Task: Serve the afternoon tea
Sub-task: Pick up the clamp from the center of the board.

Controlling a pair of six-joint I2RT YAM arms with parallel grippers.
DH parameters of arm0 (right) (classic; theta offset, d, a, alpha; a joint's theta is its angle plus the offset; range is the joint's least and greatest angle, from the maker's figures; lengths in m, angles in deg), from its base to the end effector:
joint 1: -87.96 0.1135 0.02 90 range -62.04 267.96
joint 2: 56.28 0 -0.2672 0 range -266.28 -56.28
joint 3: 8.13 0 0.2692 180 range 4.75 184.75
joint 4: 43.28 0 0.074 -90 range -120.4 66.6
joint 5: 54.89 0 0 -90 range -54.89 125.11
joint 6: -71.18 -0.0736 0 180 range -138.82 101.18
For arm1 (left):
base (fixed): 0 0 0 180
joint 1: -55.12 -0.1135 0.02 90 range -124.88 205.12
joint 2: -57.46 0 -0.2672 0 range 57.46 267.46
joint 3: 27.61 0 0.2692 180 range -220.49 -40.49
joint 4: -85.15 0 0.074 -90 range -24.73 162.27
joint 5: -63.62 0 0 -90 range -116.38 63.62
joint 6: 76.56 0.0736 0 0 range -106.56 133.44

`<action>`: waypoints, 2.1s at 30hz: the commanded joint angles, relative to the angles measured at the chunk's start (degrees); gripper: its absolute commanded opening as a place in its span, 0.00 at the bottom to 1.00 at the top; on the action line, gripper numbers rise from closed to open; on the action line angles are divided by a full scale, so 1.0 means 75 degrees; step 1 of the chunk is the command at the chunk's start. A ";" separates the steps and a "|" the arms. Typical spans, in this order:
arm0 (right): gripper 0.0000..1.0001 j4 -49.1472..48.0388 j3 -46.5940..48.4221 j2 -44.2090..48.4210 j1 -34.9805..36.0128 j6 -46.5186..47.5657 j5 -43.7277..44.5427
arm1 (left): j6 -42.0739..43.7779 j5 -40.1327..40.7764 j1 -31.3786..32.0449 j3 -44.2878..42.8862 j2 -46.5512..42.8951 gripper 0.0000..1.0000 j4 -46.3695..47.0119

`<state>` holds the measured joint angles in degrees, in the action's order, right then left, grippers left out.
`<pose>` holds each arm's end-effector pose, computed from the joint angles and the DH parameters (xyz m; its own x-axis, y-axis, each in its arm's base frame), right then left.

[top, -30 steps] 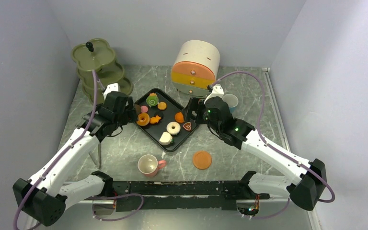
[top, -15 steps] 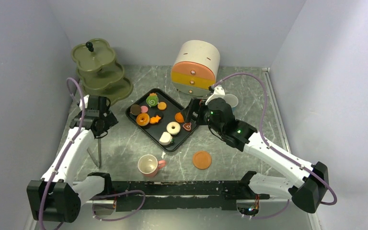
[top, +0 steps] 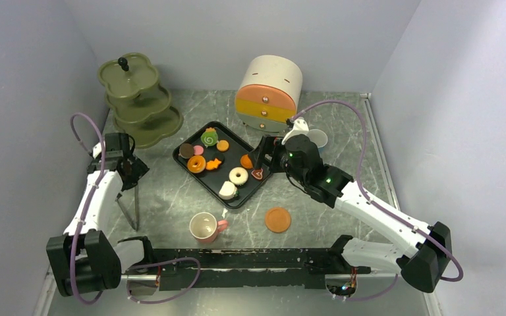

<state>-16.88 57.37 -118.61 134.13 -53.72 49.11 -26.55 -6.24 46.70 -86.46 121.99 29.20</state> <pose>0.2194 0.2029 0.3077 -0.5364 0.2428 -0.8083 -0.2915 0.8454 0.4475 0.2347 0.0604 0.2022 -0.4745 -0.6802 -0.5587 -0.7887 0.6104 -0.0732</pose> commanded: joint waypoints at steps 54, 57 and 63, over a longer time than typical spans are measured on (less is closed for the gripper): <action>1.00 0.0420 0.0447 -0.0403 -0.0051 0.0064 -0.0342 | -0.0351 -0.1246 0.0188 0.0862 0.0673 0.97 0.1230; 1.00 0.0416 0.0439 -0.0366 -0.0051 0.0137 -0.0267 | 0.0275 -0.1485 0.0435 0.0778 0.0760 0.97 0.1442; 1.00 0.0340 0.0416 -0.0377 -0.0051 0.0350 -0.0034 | 0.0547 -0.0695 0.0934 0.0351 0.1147 0.97 0.1263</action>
<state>-13.39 61.15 -122.00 134.13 -53.00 47.05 -25.65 -14.26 52.10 -80.52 128.74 39.26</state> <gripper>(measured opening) 0.997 0.971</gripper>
